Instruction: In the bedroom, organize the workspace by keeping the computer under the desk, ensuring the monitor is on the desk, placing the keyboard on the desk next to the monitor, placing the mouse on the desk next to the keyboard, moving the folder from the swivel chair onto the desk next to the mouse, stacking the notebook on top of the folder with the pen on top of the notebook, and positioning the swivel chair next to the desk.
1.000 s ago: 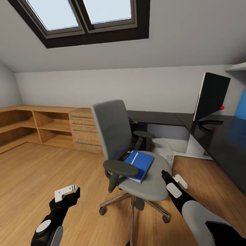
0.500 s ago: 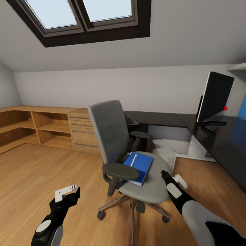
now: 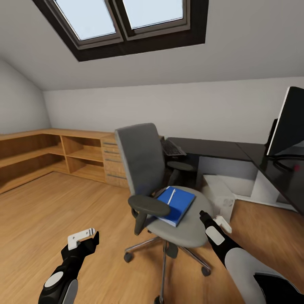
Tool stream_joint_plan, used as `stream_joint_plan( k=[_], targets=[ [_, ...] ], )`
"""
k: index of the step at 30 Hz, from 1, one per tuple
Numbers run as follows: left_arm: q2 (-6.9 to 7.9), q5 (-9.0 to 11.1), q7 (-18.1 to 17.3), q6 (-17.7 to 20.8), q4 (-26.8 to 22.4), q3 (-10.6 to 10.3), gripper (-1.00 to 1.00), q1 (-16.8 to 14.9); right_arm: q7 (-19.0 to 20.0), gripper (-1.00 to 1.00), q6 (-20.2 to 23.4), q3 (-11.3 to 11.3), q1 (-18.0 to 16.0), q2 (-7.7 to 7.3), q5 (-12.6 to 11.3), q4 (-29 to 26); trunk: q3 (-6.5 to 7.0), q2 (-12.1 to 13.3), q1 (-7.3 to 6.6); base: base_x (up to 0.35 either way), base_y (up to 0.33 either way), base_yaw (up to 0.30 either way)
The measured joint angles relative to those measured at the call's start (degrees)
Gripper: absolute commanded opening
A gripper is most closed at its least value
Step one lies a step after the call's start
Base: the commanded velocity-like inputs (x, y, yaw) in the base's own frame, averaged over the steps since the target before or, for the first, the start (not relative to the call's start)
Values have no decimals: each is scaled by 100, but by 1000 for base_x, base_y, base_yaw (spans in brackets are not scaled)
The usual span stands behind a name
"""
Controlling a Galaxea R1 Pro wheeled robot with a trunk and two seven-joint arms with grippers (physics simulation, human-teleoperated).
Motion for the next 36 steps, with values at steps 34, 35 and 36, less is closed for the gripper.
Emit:
stream_joint_plan(
  k=[34, 35, 36],
  targets=[
    [-18, -10, -7, -1, 29, -59, 100, -1, 21, 100, -2, 25, 1, 2, -30, -13, 0, 0, 1, 97, 0, 216],
    [-18, -12, -7, -1, 29, -59, 100, -3, 20, 100, -2, 25, 1, 2, -29, -14, 0, 0, 1, 0, 0, 4],
    [-18, -13, -7, -1, 29, -59, 100, -3, 19, 100, -2, 25, 1, 2, -27, -16, 0, 0, 1, 0, 0, 3]
  ],
)
